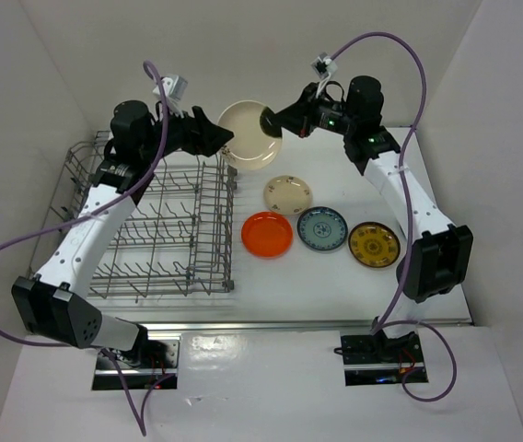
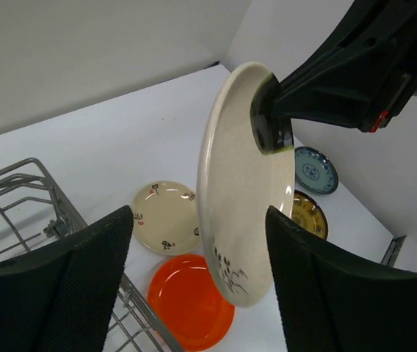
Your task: Load the plates into the dish rack
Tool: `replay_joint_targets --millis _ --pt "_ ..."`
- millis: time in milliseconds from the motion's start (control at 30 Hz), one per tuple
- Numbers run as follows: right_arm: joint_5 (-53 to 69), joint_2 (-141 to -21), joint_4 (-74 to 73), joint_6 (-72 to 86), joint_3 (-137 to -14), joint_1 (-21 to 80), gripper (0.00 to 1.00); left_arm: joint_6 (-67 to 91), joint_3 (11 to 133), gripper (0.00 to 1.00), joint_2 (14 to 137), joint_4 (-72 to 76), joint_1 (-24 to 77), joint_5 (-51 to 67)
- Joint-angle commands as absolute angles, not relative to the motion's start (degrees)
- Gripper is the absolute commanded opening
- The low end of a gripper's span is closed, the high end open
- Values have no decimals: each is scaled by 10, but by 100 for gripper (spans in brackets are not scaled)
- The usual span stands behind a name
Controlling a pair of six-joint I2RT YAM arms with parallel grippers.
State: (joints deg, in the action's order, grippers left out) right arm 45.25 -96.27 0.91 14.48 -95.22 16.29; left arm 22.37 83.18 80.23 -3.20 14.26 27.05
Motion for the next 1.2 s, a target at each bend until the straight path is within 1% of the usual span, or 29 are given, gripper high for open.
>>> replay_joint_targets --millis 0,67,100,133,200,233,267,300,333,367,400,467,500,533,633,667,700,733,767,833,967,1067,1167 --pt "490 -925 65 149 -956 176 0 236 860 77 818 0 138 334" --pt "476 -925 53 142 -963 184 0 236 866 69 824 -5 138 347" --pt "471 -931 53 142 -963 184 0 236 866 47 830 -12 138 347" --pt "471 -931 47 142 -969 189 0 242 866 36 830 -19 138 347" --pt "471 -937 47 142 -969 189 0 242 866 9 830 -26 138 318" --pt "471 -937 47 142 -969 189 0 236 866 0 830 -34 138 307" --pt "471 -937 47 142 -969 189 4 236 866 0 830 -34 138 298" --pt "471 -937 47 142 -969 189 14 229 866 0 824 -34 138 288" --pt "459 -937 41 137 -969 189 51 229 871 0 816 -42 138 265" --pt "447 -937 33 130 -960 189 61 229 871 0 810 -52 132 252" --pt "419 -937 33 130 -954 189 67 223 878 0 805 -59 132 225" --pt "380 -920 13 120 -934 189 92 217 889 0 786 -79 117 195" --pt "357 -913 13 120 -925 189 100 209 896 0 777 -102 117 179" --pt "327 -906 13 120 -915 189 100 203 896 0 767 -113 109 139" --pt "320 -873 28 126 -863 154 100 183 902 0 716 -162 90 64" --pt "320 -861 35 126 -850 134 100 172 897 0 702 -175 81 6" --pt "308 -861 46 126 -826 127 100 164 890 0 690 -187 81 -23" --pt "290 -861 47 126 -817 121 100 155 890 0 668 -199 76 -52" --pt "247 -870 47 126 -812 121 100 131 874 0 660 -219 76 -101" --pt "222 -896 22 119 -823 116 100 100 859 0 649 -232 69 -148" --pt "253 -993 -48 97 -882 116 100 14 821 0 649 -239 69 -197" --pt "258 -1057 -43 97 -882 104 100 -24 813 0 669 -253 49 -237" --pt "306 -1136 -43 97 -915 89 96 -56 805 0 681 -235 33 -254"
